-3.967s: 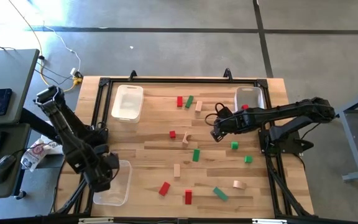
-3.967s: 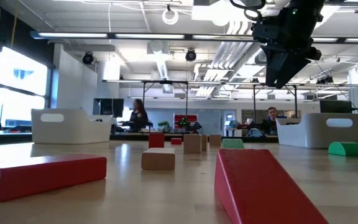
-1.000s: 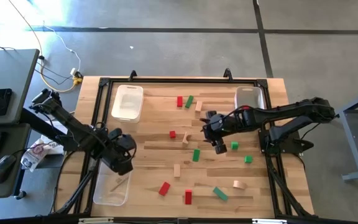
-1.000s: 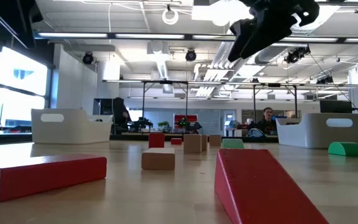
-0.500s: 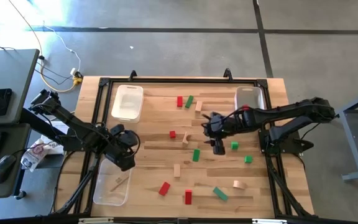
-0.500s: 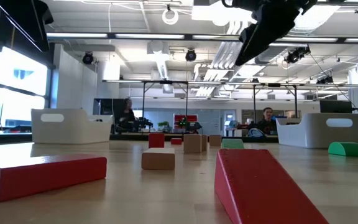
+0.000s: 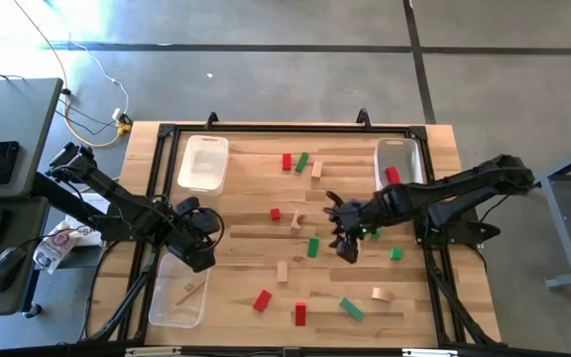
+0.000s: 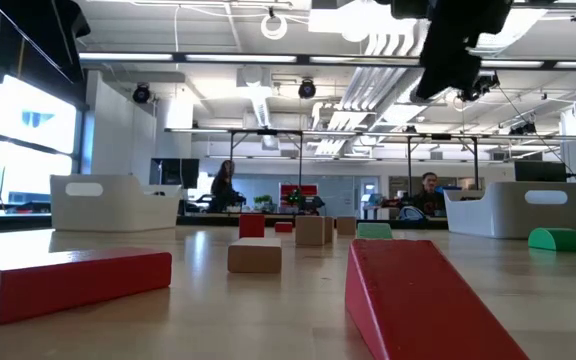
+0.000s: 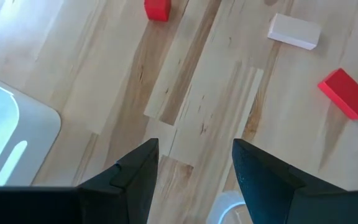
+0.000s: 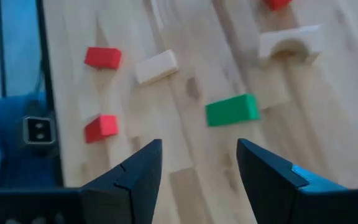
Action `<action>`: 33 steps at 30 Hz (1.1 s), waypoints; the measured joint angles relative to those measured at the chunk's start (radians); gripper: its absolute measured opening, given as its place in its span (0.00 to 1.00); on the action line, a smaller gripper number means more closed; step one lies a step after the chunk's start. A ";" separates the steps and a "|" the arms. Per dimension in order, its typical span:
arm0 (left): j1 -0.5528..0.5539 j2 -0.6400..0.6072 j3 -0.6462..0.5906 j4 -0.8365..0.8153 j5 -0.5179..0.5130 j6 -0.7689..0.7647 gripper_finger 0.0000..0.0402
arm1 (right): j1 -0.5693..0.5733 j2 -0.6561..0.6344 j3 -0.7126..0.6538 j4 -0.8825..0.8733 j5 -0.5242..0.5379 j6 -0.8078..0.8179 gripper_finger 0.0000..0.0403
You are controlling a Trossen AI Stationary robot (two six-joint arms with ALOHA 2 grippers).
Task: Sort & place blocks by color
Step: Put the green block into the white bin
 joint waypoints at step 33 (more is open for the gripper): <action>0.000 0.001 0.000 0.004 -0.067 -0.062 0.47 | 0.337 0.203 0.000 0.050 0.083 0.480 0.48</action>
